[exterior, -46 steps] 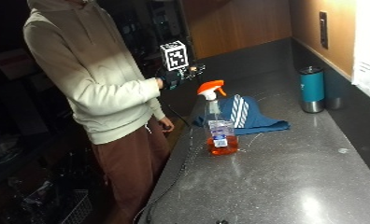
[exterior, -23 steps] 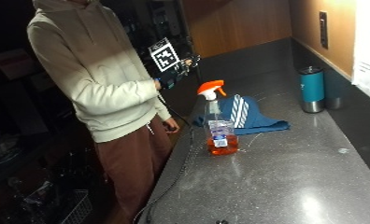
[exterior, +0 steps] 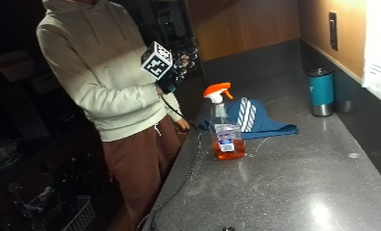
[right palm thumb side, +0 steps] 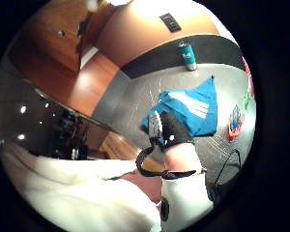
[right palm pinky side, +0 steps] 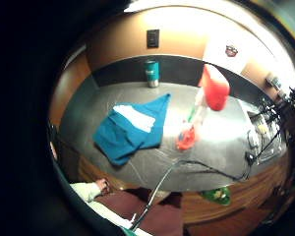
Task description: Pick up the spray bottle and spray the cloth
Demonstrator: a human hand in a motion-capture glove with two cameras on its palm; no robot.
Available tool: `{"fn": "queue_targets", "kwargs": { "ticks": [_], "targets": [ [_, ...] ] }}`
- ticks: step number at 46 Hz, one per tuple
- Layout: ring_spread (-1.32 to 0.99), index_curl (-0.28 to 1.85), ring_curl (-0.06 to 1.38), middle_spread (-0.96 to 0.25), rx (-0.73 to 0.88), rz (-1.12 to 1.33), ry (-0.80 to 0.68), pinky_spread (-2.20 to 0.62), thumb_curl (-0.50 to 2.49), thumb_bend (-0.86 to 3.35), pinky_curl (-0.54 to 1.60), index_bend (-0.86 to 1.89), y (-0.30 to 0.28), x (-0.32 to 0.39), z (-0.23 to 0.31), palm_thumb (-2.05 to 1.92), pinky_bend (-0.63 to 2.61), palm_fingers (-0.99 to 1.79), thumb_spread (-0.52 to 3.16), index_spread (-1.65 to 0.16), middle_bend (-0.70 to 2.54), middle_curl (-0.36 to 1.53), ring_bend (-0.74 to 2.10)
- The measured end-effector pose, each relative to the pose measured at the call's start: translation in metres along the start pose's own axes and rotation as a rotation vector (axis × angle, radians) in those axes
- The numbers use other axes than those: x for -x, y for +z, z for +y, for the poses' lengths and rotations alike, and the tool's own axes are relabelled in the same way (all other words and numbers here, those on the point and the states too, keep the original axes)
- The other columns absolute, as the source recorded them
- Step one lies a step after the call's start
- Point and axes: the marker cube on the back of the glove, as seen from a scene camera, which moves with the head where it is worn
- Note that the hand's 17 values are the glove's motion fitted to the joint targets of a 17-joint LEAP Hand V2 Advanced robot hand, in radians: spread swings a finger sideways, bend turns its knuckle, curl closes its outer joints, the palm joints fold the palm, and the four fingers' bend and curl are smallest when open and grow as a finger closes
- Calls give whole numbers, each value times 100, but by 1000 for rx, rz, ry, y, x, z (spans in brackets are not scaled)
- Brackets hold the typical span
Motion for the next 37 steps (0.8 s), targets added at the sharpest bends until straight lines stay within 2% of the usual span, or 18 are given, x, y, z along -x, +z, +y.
{"fn": "queue_targets", "kwargs": {
  "ticks": [10, 22, 37],
  "targets": [
    [2, 29, 21, -3, -162, -15, 130, 20, 37, -2, 31, 16, -14, -24, 3, 70, 32, 5, 106, -40, 18, 26, 26],
    [2, 27, 24, -2, -337, -65, 362, 19, 39, -3, 33, 13, -20, -58, 16, 70, 35, 5, 105, -37, 20, 28, 29],
    [2, 24, 26, -1, -433, -240, 592, 19, 40, -3, 34, 12, 10, -75, 37, 70, 38, 4, 102, -35, 21, 31, 34]
  ]
}}
